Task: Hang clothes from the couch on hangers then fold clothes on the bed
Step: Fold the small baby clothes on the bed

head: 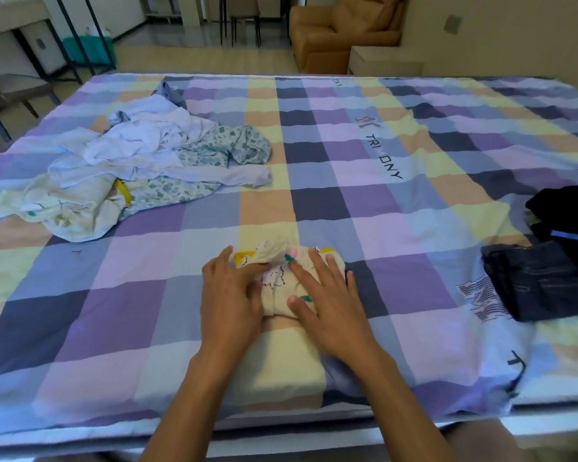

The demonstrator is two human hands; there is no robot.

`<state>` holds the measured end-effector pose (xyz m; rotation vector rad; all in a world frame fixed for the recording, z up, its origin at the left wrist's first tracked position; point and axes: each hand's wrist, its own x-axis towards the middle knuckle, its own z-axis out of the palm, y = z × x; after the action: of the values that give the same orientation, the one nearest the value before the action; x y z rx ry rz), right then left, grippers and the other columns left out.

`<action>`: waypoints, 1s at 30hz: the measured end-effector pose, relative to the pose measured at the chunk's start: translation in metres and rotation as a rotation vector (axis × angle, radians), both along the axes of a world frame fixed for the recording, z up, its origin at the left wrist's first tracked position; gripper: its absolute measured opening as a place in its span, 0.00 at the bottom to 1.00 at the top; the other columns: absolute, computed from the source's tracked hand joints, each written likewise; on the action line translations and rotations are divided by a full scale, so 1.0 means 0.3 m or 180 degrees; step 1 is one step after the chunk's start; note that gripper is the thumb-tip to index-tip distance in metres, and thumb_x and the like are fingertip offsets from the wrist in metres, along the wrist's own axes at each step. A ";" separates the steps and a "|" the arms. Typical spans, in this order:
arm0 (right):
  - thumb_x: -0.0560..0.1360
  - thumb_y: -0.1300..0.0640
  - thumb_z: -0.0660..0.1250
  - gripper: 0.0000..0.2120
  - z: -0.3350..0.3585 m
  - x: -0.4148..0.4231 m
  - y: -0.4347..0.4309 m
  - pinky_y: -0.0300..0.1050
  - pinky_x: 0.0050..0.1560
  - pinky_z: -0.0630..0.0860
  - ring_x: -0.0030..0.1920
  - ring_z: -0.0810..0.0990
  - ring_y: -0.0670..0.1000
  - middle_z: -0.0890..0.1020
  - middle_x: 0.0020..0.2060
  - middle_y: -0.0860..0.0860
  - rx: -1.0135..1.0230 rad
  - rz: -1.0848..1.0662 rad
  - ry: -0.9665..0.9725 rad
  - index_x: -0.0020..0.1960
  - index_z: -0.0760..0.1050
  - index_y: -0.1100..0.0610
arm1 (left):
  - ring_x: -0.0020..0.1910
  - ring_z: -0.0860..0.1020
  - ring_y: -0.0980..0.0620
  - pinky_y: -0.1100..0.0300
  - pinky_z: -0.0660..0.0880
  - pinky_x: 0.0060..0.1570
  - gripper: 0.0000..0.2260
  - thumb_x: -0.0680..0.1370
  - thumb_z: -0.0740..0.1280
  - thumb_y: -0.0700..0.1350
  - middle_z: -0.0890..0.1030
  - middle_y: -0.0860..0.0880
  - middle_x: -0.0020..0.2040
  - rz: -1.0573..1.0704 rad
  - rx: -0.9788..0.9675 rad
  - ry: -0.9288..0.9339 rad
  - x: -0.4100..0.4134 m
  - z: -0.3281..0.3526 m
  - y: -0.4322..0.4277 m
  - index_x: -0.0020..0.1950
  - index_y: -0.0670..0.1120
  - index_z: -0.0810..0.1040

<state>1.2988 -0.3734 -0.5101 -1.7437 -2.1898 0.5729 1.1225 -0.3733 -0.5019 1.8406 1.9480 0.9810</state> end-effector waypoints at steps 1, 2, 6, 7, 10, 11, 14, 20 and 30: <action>0.76 0.35 0.48 0.32 0.007 0.004 -0.009 0.56 0.80 0.41 0.81 0.38 0.50 0.41 0.82 0.45 0.0046 -0.0063 0.0139 0.80 0.53 0.35 | 0.70 0.67 0.42 0.50 0.69 0.64 0.15 0.79 0.67 0.39 0.73 0.43 0.71 0.0122 -0.0103 0.0074 0.002 0.011 -0.008 0.62 0.54 0.83; 0.76 0.37 0.54 0.31 0.016 0.009 -0.018 0.55 0.80 0.46 0.82 0.42 0.51 0.43 0.82 0.47 0.0119 -0.0207 0.0290 0.79 0.58 0.37 | 0.67 0.69 0.42 0.50 0.71 0.60 0.14 0.79 0.67 0.41 0.76 0.44 0.68 0.0172 -0.0242 0.0138 0.003 0.021 -0.013 0.62 0.55 0.83; 0.77 0.45 0.67 0.27 0.049 0.019 -0.037 0.51 0.70 0.65 0.74 0.64 0.55 0.62 0.77 0.49 0.0272 -0.0650 0.0209 0.75 0.67 0.40 | 0.58 0.77 0.44 0.52 0.72 0.56 0.11 0.78 0.68 0.44 0.80 0.49 0.59 0.0136 -0.0517 -0.0090 -0.002 0.057 -0.005 0.60 0.54 0.81; 0.77 0.46 0.68 0.27 0.054 0.018 -0.029 0.51 0.68 0.68 0.70 0.68 0.55 0.66 0.73 0.50 0.0263 -0.0677 0.0240 0.74 0.68 0.40 | 0.56 0.78 0.44 0.51 0.74 0.56 0.11 0.77 0.69 0.44 0.81 0.50 0.57 0.0137 -0.0558 -0.0270 -0.007 0.061 0.003 0.58 0.54 0.81; 0.74 0.55 0.71 0.25 0.059 0.028 0.005 0.45 0.61 0.70 0.63 0.74 0.54 0.72 0.63 0.51 0.0142 -0.0760 0.0722 0.70 0.74 0.44 | 0.51 0.81 0.47 0.45 0.80 0.52 0.10 0.74 0.70 0.45 0.82 0.55 0.54 -0.0024 -0.0773 -0.1120 -0.006 0.072 0.001 0.53 0.56 0.82; 0.73 0.59 0.71 0.25 0.059 0.033 0.014 0.41 0.59 0.70 0.61 0.75 0.54 0.73 0.61 0.51 0.0090 -0.0753 0.0927 0.68 0.76 0.46 | 0.51 0.82 0.48 0.42 0.82 0.50 0.11 0.72 0.70 0.47 0.82 0.57 0.54 -0.0055 -0.0817 -0.1384 -0.004 0.074 -0.010 0.53 0.58 0.83; 0.71 0.67 0.67 0.24 0.072 0.088 0.020 0.38 0.58 0.71 0.58 0.76 0.51 0.77 0.57 0.52 0.0003 -0.0716 0.1441 0.64 0.80 0.49 | 0.51 0.83 0.48 0.40 0.83 0.48 0.13 0.70 0.68 0.48 0.83 0.57 0.54 -0.0156 -0.0743 -0.1825 0.036 0.071 -0.032 0.53 0.60 0.82; 0.70 0.73 0.66 0.22 0.201 0.418 -0.025 0.29 0.53 0.71 0.53 0.80 0.48 0.81 0.53 0.50 0.0711 -0.0865 0.1703 0.60 0.82 0.56 | 0.46 0.82 0.57 0.53 0.79 0.45 0.16 0.78 0.68 0.32 0.84 0.62 0.51 -0.0914 -0.0335 -0.1993 0.309 0.129 -0.013 0.54 0.54 0.83; 0.71 0.71 0.62 0.26 0.375 1.005 -0.085 0.52 0.57 0.71 0.58 0.74 0.59 0.74 0.57 0.54 0.1002 -0.1998 -0.0653 0.65 0.80 0.55 | 0.40 0.77 0.51 0.64 0.70 0.43 0.13 0.76 0.70 0.36 0.77 0.53 0.45 -0.2060 -0.0276 -0.1900 1.034 0.145 0.062 0.56 0.51 0.80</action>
<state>1.6003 -0.3990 -0.3976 -2.2106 -1.5785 -0.0987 1.4327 -0.3547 -0.4583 1.6855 0.9450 1.0314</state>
